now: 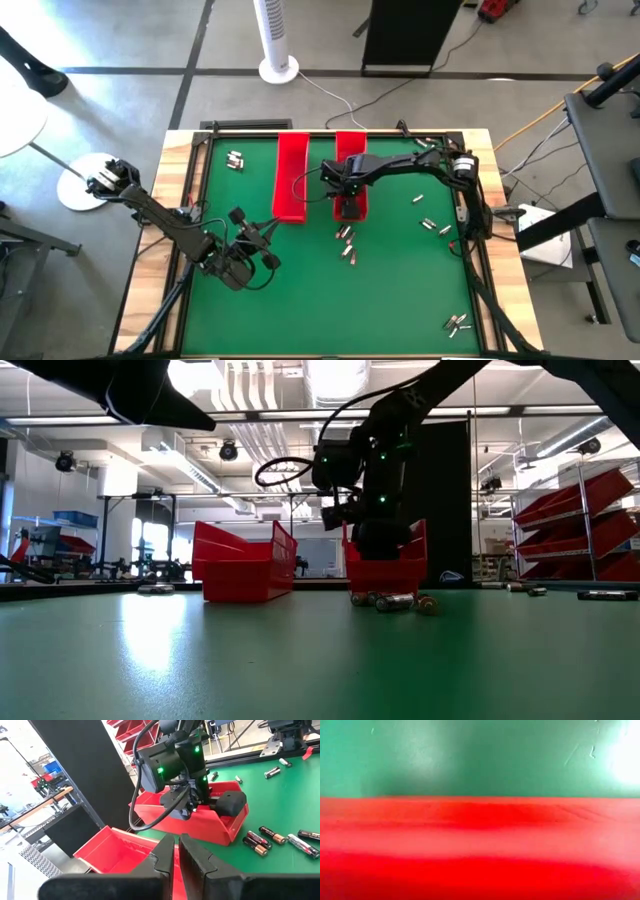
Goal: Sort batteries
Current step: Put the silver battery into the right red bin, then put the black battery into the left red bin
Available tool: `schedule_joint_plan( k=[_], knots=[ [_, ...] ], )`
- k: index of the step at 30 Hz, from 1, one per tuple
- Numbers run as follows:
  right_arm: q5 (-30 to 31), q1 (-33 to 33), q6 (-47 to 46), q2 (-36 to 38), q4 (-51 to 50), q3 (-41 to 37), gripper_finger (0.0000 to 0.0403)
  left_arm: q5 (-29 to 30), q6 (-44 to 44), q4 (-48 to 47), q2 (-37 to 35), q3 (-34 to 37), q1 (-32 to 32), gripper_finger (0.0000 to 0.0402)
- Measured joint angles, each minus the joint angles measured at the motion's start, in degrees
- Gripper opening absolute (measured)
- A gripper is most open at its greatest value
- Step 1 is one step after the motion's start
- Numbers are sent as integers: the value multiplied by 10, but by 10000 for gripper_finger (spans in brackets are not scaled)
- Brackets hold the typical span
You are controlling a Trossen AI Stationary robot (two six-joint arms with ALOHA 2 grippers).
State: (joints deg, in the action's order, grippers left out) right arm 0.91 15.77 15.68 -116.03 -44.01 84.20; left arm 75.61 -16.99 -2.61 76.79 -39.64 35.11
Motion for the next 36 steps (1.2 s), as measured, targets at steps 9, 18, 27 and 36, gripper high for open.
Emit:
schedule_joint_plan(
  k=[9,18,27,36],
  knots=[
    [4,0,-1,0,1,0,250,0,0,-1,0,0,0,8],
    [16,-1,-10,17,-6,-3,309,0,0,-1,0,0,0,8],
    [99,-63,-61,164,-60,-3,337,0,0,-4,0,0,-1,8],
    [97,-240,-190,314,52,-120,328,0,-1,-4,0,0,-1,8]
  ],
)
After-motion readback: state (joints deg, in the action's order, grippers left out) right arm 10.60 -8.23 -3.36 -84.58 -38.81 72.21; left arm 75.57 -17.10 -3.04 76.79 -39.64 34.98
